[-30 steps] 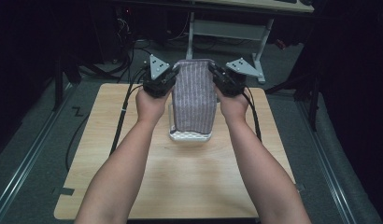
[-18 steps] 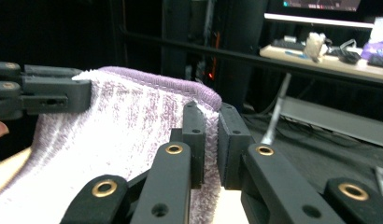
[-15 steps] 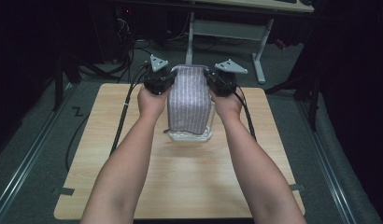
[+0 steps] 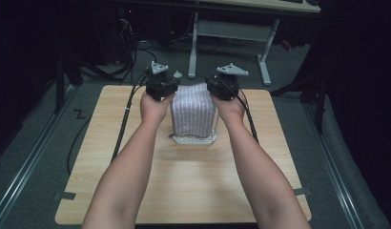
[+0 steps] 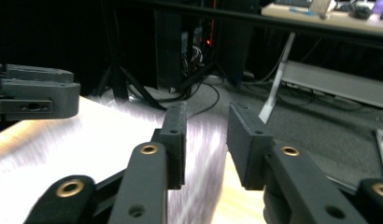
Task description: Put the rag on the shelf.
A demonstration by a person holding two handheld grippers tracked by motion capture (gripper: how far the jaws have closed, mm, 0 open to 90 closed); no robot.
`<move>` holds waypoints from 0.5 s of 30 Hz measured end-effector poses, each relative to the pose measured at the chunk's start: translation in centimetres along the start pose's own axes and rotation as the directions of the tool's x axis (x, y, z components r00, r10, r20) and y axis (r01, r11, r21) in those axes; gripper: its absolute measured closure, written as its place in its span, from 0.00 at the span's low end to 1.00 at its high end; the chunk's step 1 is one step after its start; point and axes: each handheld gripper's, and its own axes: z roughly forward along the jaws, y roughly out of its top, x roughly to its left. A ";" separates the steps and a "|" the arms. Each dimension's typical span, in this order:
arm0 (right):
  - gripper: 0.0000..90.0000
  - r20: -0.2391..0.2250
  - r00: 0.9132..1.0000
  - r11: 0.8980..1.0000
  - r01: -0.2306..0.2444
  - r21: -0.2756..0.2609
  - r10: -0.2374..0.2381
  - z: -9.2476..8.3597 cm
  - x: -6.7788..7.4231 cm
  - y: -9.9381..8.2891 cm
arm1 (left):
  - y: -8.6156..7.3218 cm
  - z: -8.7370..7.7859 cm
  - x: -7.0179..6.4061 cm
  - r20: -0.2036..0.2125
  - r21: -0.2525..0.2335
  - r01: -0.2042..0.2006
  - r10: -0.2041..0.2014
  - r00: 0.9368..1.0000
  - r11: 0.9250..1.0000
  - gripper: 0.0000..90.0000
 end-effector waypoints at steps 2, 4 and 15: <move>0.73 0.000 1.000 1.000 0.003 -0.004 -0.003 -0.2 0.0 0.1 | 0.1 -0.3 0.1 -0.004 -0.008 0.008 -0.008 1.000 1.000 0.69; 0.70 0.002 1.000 1.000 0.005 -0.004 -0.005 -0.6 -0.1 0.2 | 0.1 -0.5 0.0 -0.005 -0.010 0.010 -0.010 1.000 1.000 0.67; 0.65 -0.024 1.000 1.000 0.011 0.003 -0.011 -1.6 0.0 -0.4 | -0.4 -1.5 -0.9 -0.021 -0.015 -0.053 0.052 0.998 0.999 0.62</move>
